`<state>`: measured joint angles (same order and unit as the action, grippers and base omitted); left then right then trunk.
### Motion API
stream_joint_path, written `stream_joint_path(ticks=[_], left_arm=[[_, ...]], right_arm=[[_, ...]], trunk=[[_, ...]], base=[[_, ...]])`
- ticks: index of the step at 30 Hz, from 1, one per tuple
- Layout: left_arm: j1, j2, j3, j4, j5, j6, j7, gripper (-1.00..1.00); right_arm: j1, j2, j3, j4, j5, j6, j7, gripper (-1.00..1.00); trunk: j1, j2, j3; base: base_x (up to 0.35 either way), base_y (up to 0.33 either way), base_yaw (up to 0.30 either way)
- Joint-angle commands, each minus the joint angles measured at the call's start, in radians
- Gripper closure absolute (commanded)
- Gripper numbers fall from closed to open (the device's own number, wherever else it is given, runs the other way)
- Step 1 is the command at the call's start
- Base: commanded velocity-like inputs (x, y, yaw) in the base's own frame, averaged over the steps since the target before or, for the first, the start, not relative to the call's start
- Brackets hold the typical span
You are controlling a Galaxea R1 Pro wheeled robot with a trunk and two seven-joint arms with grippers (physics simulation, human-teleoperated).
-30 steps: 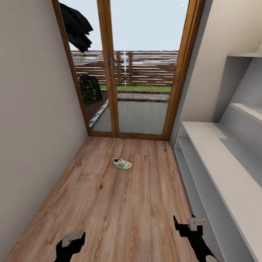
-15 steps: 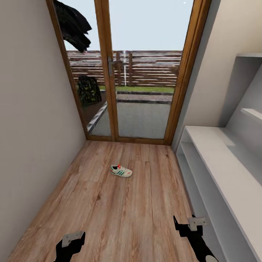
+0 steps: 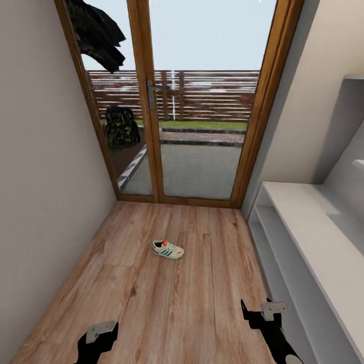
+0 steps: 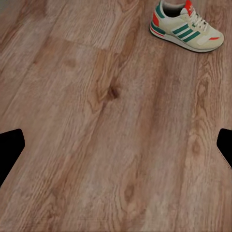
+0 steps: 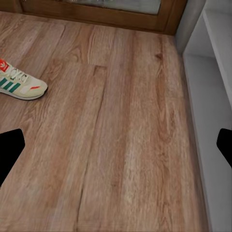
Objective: Pick up the two gym shoes and the two sandals from the corridor floor and place them onto the hallstand (shoe rack) in the corridor, making sure they are on the rack and not on the floor. Arrange them so the two gym shoes are next to each other and the two sandals are next to each other.
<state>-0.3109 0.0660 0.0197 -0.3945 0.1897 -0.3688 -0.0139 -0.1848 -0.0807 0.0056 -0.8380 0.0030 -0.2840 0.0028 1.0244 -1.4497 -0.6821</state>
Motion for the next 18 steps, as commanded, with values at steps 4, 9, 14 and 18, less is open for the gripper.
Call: stream_joint_path(ticks=[4,9,14,18], left_arm=[[-0.001,0.000,0.000,0.001,0.004,-0.002,-0.001,-1.00],[-0.001,0.000,0.000,0.001,0.005,-0.003,-0.001,-1.00],[-0.001,0.000,0.000,0.001,0.005,-0.003,-0.001,-1.00],[-0.001,0.000,0.000,0.001,0.004,-0.004,-0.001,-1.00]], right_arm=[[0.000,0.001,0.001,0.000,0.001,-0.003,0.000,-1.00],[0.000,0.000,0.001,0.000,0.000,-0.003,0.000,-1.00],[0.000,0.000,0.001,0.000,0.001,-0.003,0.000,-1.00],[0.000,0.000,0.001,0.000,0.001,-0.003,0.000,-1.00]], trunk=[[0.001,0.000,-0.001],[0.001,0.000,-0.001],[0.001,0.000,-0.001],[0.001,0.000,-0.001]], base=[[0.340,0.000,0.000],[0.340,0.000,0.000],[0.340,0.000,0.000],[0.340,0.031,0.000]])
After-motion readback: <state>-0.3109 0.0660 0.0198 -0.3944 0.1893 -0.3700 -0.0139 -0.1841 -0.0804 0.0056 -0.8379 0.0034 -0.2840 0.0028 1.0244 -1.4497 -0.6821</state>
